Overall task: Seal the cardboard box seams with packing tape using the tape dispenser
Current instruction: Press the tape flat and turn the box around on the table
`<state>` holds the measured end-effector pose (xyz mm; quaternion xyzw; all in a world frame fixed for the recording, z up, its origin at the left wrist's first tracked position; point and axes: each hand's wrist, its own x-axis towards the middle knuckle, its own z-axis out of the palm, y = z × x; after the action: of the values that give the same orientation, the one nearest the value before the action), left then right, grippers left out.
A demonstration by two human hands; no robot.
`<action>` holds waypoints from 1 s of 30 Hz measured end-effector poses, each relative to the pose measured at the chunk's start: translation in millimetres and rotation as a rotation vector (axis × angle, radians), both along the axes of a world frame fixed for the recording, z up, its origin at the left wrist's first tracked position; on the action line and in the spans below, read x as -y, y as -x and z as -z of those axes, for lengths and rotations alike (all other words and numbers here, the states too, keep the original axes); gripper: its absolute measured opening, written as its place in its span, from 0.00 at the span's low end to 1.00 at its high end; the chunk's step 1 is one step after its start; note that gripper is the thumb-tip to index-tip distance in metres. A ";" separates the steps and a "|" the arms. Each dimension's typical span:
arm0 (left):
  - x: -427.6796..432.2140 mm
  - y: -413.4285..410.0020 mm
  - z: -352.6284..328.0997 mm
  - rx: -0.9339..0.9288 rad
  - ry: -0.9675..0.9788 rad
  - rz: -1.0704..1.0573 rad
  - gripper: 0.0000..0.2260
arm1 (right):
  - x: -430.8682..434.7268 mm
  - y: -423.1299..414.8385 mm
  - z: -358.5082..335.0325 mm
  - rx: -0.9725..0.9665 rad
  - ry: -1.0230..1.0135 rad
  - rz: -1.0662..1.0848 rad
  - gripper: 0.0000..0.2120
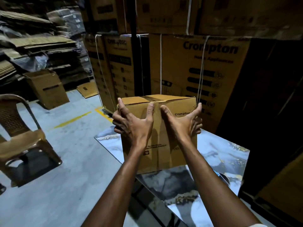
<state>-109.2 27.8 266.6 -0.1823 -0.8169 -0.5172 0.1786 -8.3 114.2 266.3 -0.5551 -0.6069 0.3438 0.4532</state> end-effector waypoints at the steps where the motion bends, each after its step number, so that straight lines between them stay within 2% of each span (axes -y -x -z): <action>1: 0.0 2.6 -2.6 0.001 0.010 -0.007 0.52 | 2.2 -1.2 -0.6 0.012 -0.020 -0.012 0.69; 7: -4.0 11.7 -15.2 0.037 0.054 -0.032 0.61 | 8.2 -15.0 3.6 0.097 -0.153 -0.164 0.67; 12: 1.3 16.3 -11.6 0.023 0.137 0.020 0.69 | 5.4 -24.2 7.6 0.184 -0.173 -0.218 0.70; 15: 8.0 21.2 -4.5 -0.006 0.181 0.058 0.70 | 10.0 -22.3 6.0 0.109 -0.038 -0.215 0.67; 17: 10.7 19.4 0.4 -0.030 0.217 0.079 0.71 | 11.1 -15.0 2.7 0.005 0.080 -0.157 0.63; 19: 12.5 12.4 7.2 -0.054 0.250 0.106 0.71 | 10.1 -8.8 0.4 -0.029 0.136 -0.081 0.64; 22: 13.6 0.9 21.6 -0.064 0.252 0.151 0.71 | 5.6 -4.6 4.4 -0.054 0.126 -0.007 0.65; 27: 14.2 7.7 39.7 0.002 0.240 0.177 0.72 | 9.5 -4.5 29.7 -0.036 0.087 -0.014 0.62; 30: 14.6 13.2 43.9 0.070 0.183 0.164 0.68 | 12.5 -4.2 49.1 -0.006 0.068 -0.046 0.64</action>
<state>-122.4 13.2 222.7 -0.2459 -0.8489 -0.4592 0.0897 -4.0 101.7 217.2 -0.5550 -0.6061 0.3764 0.4277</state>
